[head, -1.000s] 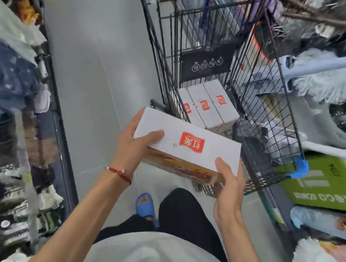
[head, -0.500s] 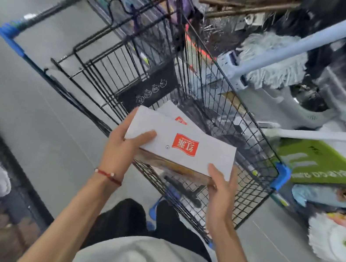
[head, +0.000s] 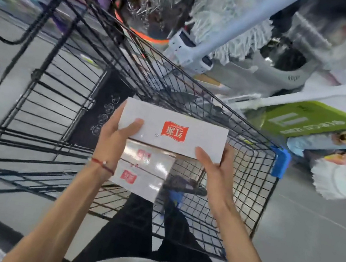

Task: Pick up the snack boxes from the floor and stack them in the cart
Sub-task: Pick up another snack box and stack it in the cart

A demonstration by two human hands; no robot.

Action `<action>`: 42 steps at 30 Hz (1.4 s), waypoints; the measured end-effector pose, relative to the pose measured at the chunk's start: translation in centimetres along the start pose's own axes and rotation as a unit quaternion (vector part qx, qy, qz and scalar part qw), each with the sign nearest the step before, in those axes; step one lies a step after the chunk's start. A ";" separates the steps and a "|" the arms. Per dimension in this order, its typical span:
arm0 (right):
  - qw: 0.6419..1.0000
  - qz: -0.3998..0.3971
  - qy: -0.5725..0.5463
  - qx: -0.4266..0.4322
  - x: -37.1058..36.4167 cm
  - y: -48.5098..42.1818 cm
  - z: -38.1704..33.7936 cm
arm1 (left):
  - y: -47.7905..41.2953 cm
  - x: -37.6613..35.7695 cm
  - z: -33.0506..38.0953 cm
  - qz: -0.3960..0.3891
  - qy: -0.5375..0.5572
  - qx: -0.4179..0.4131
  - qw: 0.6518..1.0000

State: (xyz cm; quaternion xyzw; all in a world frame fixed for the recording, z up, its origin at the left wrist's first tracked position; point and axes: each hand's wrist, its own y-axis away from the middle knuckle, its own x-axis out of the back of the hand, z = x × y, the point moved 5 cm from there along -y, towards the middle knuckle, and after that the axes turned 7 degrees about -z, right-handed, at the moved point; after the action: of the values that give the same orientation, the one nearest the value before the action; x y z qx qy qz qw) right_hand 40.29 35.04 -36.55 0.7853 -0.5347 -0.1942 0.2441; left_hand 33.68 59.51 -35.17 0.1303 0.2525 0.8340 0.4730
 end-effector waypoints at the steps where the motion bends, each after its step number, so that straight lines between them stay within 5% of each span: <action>1: 1.000 0.008 -0.001 -0.003 -0.3 -0.8 0.1 | -1.4 0.1 0.0 -0.018 -0.012 -0.001 1.000; 18: 0.996 0.086 0.016 -0.003 -5.0 -14.2 6.8 | -19.0 3.5 -7.7 -0.070 -0.085 -0.009 0.994; 31: 0.994 0.064 -0.011 -0.085 -6.0 -20.4 13.5 | -24.6 3.3 -14.7 -0.044 -0.138 0.074 0.987; 42: 0.994 0.099 -0.006 -0.047 -7.6 -20.6 15.0 | -24.9 3.9 -15.7 -0.014 -0.184 0.035 0.982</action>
State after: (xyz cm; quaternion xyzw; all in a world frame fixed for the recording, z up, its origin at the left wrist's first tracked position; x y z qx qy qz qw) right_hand 44.46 45.92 -60.45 0.7152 -0.6012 -0.1991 0.2957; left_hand 42.47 68.75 -61.98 0.2943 0.1925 0.7799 0.5178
